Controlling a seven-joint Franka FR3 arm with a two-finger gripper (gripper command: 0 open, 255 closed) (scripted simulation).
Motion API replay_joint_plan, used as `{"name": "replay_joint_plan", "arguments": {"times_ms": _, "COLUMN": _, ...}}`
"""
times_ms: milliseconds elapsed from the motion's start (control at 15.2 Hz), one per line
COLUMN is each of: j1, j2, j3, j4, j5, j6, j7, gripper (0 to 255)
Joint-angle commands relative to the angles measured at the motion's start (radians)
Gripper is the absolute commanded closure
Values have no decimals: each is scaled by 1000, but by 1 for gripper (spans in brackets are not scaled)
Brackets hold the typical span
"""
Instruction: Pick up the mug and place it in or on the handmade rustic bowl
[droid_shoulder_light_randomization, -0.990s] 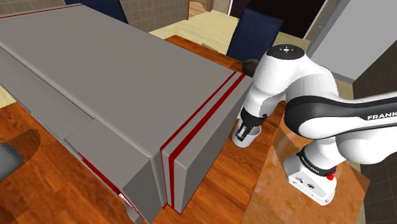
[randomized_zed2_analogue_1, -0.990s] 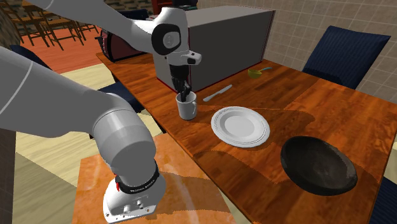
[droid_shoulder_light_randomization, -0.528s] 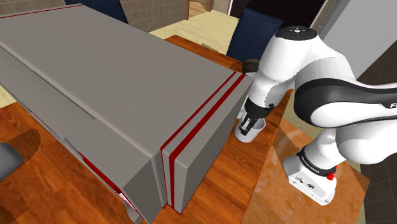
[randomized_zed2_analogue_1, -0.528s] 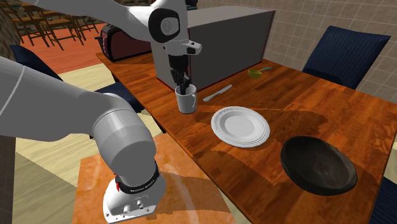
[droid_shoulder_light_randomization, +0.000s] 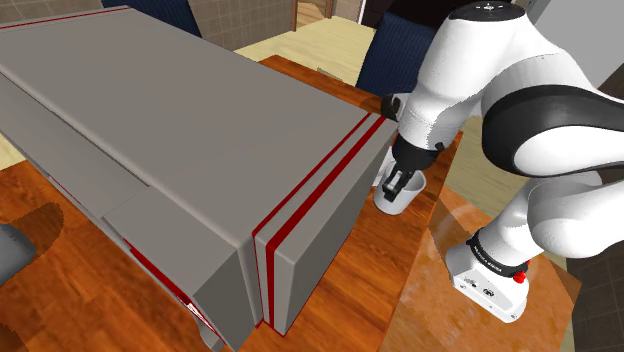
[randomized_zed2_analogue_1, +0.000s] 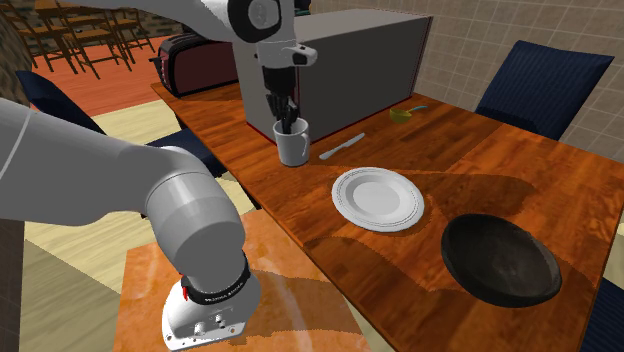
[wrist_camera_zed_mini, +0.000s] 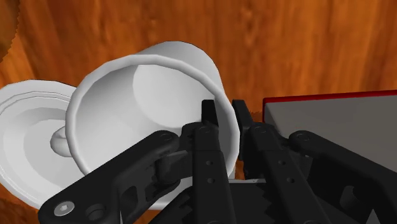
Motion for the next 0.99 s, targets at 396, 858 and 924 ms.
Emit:
{"name": "replay_joint_plan", "arguments": {"times_ms": 396, "j1": -7, "j2": -21, "j3": -32, "j4": 93, "j5": -24, "j6": -115, "j7": -1, "gripper": 255}}
{"name": "replay_joint_plan", "arguments": {"times_ms": 858, "j1": -14, "j2": -25, "j3": -54, "j4": 176, "j5": -42, "j6": -201, "j7": -1, "gripper": 255}}
{"name": "replay_joint_plan", "arguments": {"times_ms": 924, "j1": -23, "j2": -30, "j3": -77, "j4": 168, "j5": -56, "j6": -201, "j7": -26, "gripper": 255}}
